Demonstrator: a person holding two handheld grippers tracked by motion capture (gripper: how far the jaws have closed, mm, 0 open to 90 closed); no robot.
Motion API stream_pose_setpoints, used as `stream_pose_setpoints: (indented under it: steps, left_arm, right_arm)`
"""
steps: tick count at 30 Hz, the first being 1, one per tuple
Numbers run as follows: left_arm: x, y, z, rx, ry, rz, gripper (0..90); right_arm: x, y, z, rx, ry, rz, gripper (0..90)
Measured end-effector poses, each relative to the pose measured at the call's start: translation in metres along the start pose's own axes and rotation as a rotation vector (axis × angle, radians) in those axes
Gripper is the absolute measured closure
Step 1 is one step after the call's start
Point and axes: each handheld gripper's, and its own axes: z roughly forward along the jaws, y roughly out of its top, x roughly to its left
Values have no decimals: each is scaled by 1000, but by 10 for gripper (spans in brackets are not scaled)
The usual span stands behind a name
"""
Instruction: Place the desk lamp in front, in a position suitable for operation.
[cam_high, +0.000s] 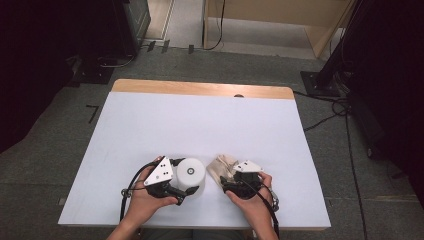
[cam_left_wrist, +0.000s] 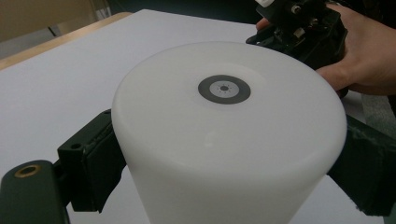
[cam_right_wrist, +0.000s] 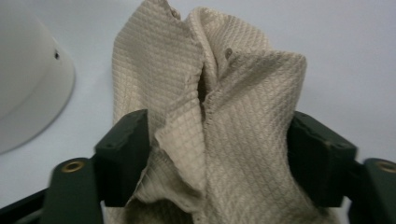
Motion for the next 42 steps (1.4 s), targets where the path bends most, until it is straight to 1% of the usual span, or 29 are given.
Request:
stream_pose_setpoints:
  steps: [1,4,5,7,8,10,11,12,13,14,15,16,18,19,20,21,22,23,24,26,28,29,30,32,34,36,39,40,42]
  left_arm:
    - [1,0,-1,3,1,2,87]
    - [3,0,-3,6,16,0,87]
    - [4,0,-3,5,19,2,87]
    - [6,1,-3,6,19,9,87]
    - [6,1,-2,0,12,11,87]
    - [7,1,-1,-15,-14,2,87]
    - [8,0,0,-20,-31,-3,87]
    - [8,0,1,-25,-46,-6,87]
    - [8,-1,1,-27,-55,-3,87]
    - [8,-1,2,-30,-61,2,87]
    - [7,-1,3,-28,-68,15,87]
    - [6,-2,3,-27,-73,23,88]
    - [5,-2,3,-32,-71,27,88]
    - [6,-2,3,-32,-70,24,88]
    - [6,-3,3,-33,-71,19,88]
    - [6,-3,2,-34,-70,16,88]
    - [6,-3,2,-34,-70,14,88]
    - [6,-3,2,-34,-70,14,88]
    - [6,-3,2,-31,-69,13,87]
    - [6,-4,3,-26,-69,-3,86]
    - [6,-5,3,-27,-74,-12,85]
    - [6,-5,4,-22,-75,-5,84]
    - [5,-5,4,-22,-75,-4,83]
    - [6,-5,4,-20,-75,-5,83]
    - [6,-5,4,-20,-76,-5,83]
    - [6,-5,4,-22,-76,-8,83]
    - [6,-4,4,-21,-77,-6,83]
    - [6,-5,5,-22,-76,-6,83]
    - [6,-5,5,-23,-76,-8,83]
  right_arm:
    - [0,0,0,-3,-14,-16,338]
    - [-2,-1,-3,-11,-3,-11,491]
    - [-3,-2,-4,-16,-2,-11,556]
    - [-4,-3,-7,-20,3,-14,726]
    - [-5,-4,-7,-22,8,-16,769]
    - [-6,-4,-9,-23,24,-4,803]
    - [-6,-3,-12,-37,44,11,807]
    - [-7,-1,-16,-66,78,35,810]
    - [-7,1,-21,-103,131,67,811]
    - [-6,4,-27,-153,193,99,812]
    - [-5,7,-34,-206,247,107,813]
    - [-2,12,-43,-255,288,112,813]
    - [6,20,-58,-347,330,98,813]
    - [10,23,-64,-386,352,103,813]
    - [13,25,-68,-416,373,107,812]
    - [16,26,-70,-440,398,123,812]
    - [19,26,-69,-445,428,138,812]
    - [19,26,-69,-445,428,138,812]
    - [24,26,-62,-421,465,134,812]
    - [28,22,-54,-404,468,139,812]
    - [25,19,-48,-404,491,194,812]
    - [23,18,-46,-386,492,209,812]
    - [22,16,-43,-373,480,208,812]
    - [23,11,-36,-349,480,231,812]
    - [23,8,-29,-316,462,235,812]
    - [23,4,-21,-248,440,236,812]
    - [24,-3,-7,-140,413,255,810]
    - [24,-4,-3,-110,400,250,809]
    - [25,-7,1,-91,385,243,809]
